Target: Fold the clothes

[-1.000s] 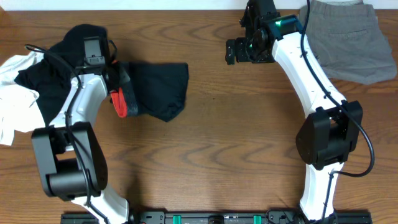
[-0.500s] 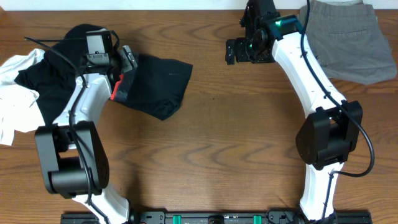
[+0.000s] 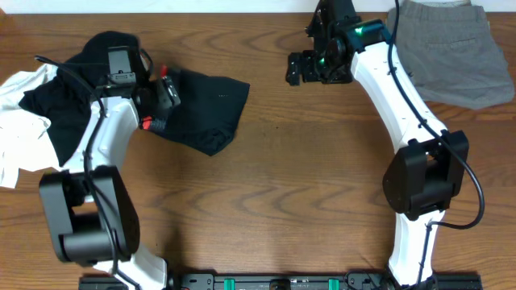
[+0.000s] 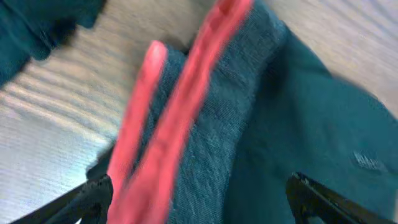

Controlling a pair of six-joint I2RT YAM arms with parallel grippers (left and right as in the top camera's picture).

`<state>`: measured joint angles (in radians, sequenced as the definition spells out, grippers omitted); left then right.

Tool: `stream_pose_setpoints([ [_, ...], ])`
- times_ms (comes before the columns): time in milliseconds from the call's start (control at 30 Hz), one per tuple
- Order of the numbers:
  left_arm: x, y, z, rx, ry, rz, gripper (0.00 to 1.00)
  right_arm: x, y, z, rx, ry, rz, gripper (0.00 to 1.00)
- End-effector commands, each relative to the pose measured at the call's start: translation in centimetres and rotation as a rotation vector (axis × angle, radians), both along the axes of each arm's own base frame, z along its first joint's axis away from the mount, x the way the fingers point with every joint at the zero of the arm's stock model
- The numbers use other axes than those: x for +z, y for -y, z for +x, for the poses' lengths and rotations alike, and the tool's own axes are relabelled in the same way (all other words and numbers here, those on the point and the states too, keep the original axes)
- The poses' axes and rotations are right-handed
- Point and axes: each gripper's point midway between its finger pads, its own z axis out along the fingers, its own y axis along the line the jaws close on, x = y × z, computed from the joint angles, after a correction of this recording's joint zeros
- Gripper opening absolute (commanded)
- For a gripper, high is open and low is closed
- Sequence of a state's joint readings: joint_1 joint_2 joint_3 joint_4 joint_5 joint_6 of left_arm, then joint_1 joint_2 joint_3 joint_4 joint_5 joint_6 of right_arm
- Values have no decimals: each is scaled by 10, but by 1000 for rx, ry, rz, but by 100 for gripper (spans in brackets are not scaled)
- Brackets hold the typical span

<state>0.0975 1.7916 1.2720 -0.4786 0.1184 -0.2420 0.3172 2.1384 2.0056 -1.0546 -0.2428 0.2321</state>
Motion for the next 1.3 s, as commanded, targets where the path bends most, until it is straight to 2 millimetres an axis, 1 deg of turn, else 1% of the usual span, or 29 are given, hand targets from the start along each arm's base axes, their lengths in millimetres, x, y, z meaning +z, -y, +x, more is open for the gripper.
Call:
stream_pose_setpoints([
  [0, 25, 5, -5, -34, 24, -14, 90, -1, -37, -15, 59, -42, 92, 99],
  [100, 22, 5, -14, -32, -13, -18, 90, -8, -61, -19, 53, -56, 110, 99],
  [167, 18, 6, -21, -45, -46, -15, 90, -19, -80, -23, 18, -88, 128, 99],
  [233, 14, 9, -30, -88, -83, -2, 90, -35, -99, -29, -32, -141, 143, 99],
  [333, 10, 14, -38, -161, -118, 22, 90, -60, -123, -38, -65, -199, 145, 99],
  [400, 7, 18, -43, -217, -135, 40, 90, -75, -135, -45, -93, -238, 144, 99],
  [467, 3, 22, -48, -269, -153, 55, 89, -86, -147, -52, -95, -265, 149, 99],
  [500, 1, 24, -51, -294, -160, 63, 87, -90, -150, -54, -94, -272, 146, 99],
  [600, -3, 25, -52, -318, -166, 71, 80, -91, -156, -58, -84, -268, 144, 99],
  [733, -7, 24, -45, -320, -148, 76, 74, -90, -159, -58, -78, -264, 151, 99],
  [833, -20, 24, -40, -321, -160, 73, 69, -90, -158, -57, -79, -264, 151, 99],
  [933, -37, 24, -38, -330, -188, 71, 60, -90, -156, -56, -83, -267, 155, 99],
  [1033, -50, 21, -33, -340, -196, 90, 39, -89, -157, -56, -77, -269, 160, 99],
  [1067, -51, 19, -30, -335, -191, 102, 32, -89, -157, -57, -76, -269, 160, 99],
  [1133, -50, 11, -23, -314, -169, 142, 14, -89, -159, -58, -72, -274, 164, 99],
  [1167, -48, 6, -19, -290, -158, 168, 9, -89, -159, -58, -72, -274, 165, 99],
  [1200, -46, -2, -15, -248, -146, 203, 6, -89, -159, -58, -72, -274, 165, 99],
  [1267, -42, -17, -8, -162, -126, 259, 6, -88, -161, -57, -70, -269, 169, 99],
])
